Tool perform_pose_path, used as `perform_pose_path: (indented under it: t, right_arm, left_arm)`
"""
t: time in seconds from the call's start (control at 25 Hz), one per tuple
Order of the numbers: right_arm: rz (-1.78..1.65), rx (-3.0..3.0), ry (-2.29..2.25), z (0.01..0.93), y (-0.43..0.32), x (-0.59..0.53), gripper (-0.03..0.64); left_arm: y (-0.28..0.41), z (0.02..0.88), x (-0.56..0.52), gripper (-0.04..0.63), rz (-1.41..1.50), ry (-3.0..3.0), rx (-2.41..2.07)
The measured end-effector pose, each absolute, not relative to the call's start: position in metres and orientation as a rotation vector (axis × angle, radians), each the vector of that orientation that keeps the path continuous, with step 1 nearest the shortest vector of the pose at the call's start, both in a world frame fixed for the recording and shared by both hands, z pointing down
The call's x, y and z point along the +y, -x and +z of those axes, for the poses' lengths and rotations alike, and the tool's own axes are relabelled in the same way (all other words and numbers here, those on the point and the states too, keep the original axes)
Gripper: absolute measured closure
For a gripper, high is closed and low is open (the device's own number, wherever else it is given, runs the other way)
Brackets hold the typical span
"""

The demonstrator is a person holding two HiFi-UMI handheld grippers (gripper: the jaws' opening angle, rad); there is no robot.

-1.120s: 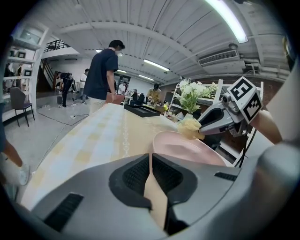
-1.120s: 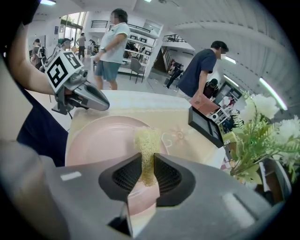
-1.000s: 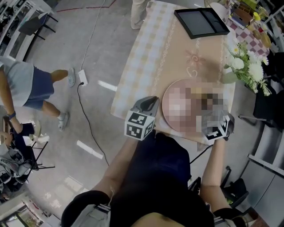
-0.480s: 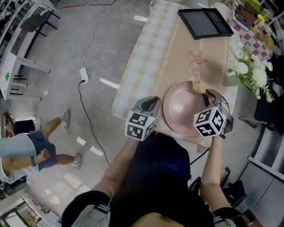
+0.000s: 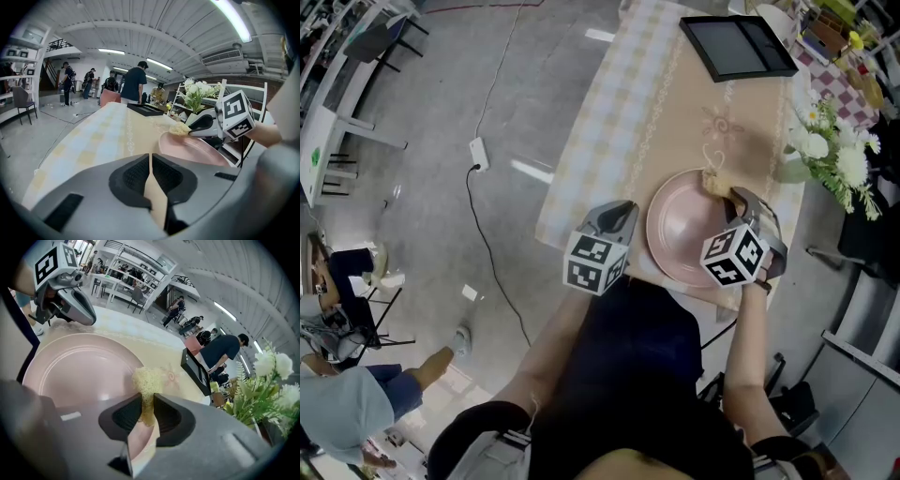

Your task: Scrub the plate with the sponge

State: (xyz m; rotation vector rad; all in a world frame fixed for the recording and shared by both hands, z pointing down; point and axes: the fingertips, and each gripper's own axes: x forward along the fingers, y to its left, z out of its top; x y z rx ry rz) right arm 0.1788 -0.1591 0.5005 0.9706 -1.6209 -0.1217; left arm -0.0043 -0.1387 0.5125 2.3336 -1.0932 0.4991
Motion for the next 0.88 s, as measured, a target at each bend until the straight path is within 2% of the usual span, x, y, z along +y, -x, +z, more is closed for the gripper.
perform_pose_path:
  t: [0.88]
  right_arm:
    - [-0.102,-1.612,-0.883,0.525,-0.17,-0.148,0.537]
  left_arm:
    - [0.004,0.515,-0.134,0.569,0.503,-2.331,-1.088]
